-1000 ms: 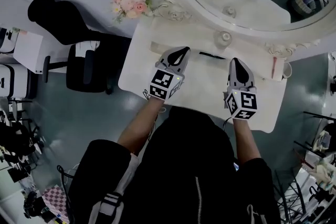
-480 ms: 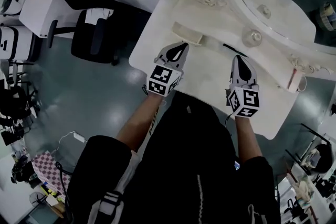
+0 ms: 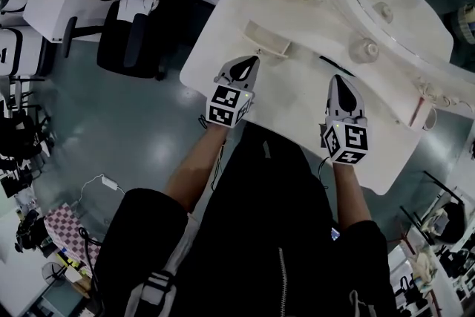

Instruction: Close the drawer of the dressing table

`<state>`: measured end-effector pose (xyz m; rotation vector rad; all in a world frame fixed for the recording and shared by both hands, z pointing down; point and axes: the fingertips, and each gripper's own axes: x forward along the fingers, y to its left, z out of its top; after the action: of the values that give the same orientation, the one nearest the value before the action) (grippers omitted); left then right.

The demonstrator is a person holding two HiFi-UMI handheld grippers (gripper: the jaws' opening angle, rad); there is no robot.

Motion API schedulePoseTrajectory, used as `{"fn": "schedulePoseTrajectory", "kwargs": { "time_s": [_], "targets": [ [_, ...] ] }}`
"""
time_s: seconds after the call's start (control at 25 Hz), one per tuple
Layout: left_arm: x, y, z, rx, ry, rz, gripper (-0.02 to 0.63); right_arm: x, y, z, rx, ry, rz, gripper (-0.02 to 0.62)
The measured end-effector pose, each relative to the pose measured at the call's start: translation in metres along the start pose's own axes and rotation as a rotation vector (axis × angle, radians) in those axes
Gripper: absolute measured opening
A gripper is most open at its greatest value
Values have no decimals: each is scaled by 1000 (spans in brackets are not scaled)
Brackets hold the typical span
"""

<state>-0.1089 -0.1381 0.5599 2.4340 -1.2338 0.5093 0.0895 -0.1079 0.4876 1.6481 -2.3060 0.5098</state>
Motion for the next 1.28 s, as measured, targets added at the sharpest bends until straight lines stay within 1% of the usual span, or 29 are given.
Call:
{"fn": "schedulePoseTrajectory", "kwargs": {
  "time_s": [0.12, 0.16, 0.2, 0.32, 0.36, 0.52, 0.6, 0.72, 0.8, 0.88, 0.96, 1.28],
  "targets": [
    [8, 7, -17, -14, 33, 36, 8, -1, -3, -12, 5, 21, -7, -2],
    [10, 9, -22, -20, 41, 46, 40, -2, -4, -15, 7, 26, -10, -2],
    [13, 11, -27, -32, 50, 50, 109, -3, -4, -17, 9, 30, -13, -2],
    [24, 14, -40, -99, 77, 41, 164, -5, -5, -23, 18, 43, -16, -2],
    [28, 16, -44, -117, 90, 43, 170, -7, -5, -24, 21, 48, -16, -2],
    [42, 26, -57, -183, 127, 69, 170, -12, -9, -29, 24, 55, -28, -2],
    [47, 30, -62, -207, 137, 74, 157, -15, -12, -30, 28, 57, -38, -2],
    [54, 32, -71, -228, 162, 71, 155, -20, -16, -34, 39, 62, -53, -2],
    [58, 33, -77, -263, 174, 65, 148, -23, -20, -38, 48, 67, -64, -2],
    [61, 33, -80, -286, 177, 57, 121, -25, -23, -40, 57, 72, -74, -2],
    [61, 32, -80, -276, 174, 57, 106, -26, -26, -42, 63, 74, -83, -2],
    [60, 32, -73, -250, 149, 65, 104, -30, -36, -41, 74, 70, -111, -2]
  ]
}}
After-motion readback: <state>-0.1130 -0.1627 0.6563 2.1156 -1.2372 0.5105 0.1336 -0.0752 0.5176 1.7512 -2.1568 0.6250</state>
